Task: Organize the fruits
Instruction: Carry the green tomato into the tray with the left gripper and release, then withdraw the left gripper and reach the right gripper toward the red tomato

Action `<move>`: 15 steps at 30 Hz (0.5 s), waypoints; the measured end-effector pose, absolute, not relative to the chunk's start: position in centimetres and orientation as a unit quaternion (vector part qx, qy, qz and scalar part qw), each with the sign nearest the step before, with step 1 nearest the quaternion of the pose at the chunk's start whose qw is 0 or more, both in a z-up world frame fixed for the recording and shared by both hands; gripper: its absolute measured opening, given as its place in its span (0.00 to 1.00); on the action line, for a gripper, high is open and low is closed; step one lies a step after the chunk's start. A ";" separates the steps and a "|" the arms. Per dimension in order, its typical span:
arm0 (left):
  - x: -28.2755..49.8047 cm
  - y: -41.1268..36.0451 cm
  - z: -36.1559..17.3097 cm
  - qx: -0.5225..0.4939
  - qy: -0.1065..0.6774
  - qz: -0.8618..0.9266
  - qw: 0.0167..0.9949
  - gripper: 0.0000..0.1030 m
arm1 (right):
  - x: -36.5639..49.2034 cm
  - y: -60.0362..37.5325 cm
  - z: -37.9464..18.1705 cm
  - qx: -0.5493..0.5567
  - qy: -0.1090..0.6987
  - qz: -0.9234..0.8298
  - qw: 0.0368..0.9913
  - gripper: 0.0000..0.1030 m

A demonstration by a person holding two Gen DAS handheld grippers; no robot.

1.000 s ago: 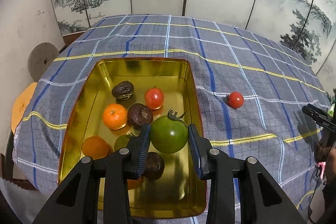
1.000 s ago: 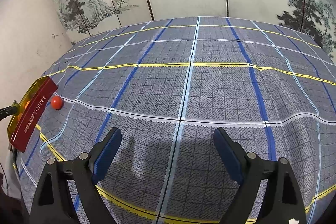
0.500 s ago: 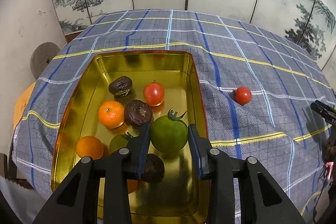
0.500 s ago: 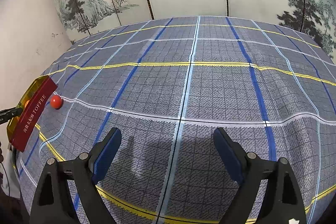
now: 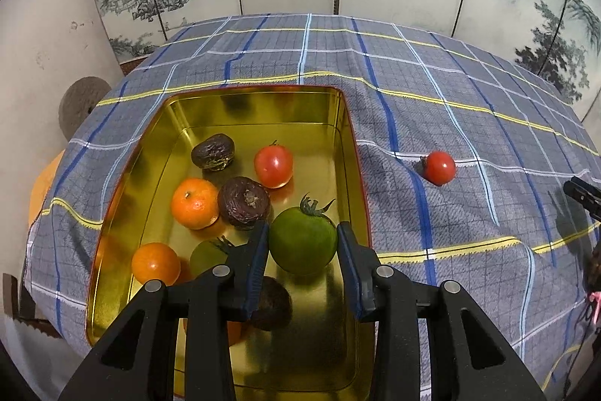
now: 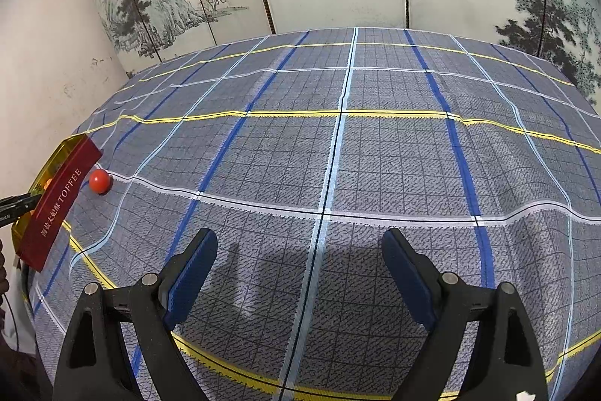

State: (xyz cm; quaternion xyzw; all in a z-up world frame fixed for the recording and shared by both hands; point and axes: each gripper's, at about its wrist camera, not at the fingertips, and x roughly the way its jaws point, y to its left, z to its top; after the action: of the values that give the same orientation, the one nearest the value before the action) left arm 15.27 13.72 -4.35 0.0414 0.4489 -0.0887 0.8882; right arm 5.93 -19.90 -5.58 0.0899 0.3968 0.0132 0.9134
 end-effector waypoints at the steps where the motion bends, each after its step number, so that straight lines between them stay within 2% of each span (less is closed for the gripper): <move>1: 15.3 13.7 -4.3 0.040 0.449 -0.088 0.888 0.37 | 5.9 -19.9 -5.6 0.090 0.397 0.013 0.913 0.85; 9: 15.4 13.6 -4.4 0.039 0.452 -0.083 0.887 0.39 | 6.0 -19.9 -5.6 0.090 0.397 0.013 0.913 0.85; 11: 15.3 13.7 -4.1 0.037 0.446 -0.082 0.891 0.53 | 6.0 -19.9 -5.5 0.090 0.397 0.013 0.913 0.85; 13: 15.0 13.9 -3.5 0.032 0.433 -0.080 0.897 0.62 | 6.0 -19.9 -5.6 0.090 0.398 0.013 0.913 0.85; 15: 14.8 14.1 -3.0 0.031 0.418 -0.077 0.904 0.65 | 6.0 -19.8 -5.6 0.090 0.398 0.013 0.913 0.85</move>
State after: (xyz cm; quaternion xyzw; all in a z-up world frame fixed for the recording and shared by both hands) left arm 14.76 14.13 -2.96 0.0310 0.4184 -0.0765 0.9045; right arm 5.96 -19.84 -5.62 0.0897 0.3981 0.0131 0.9129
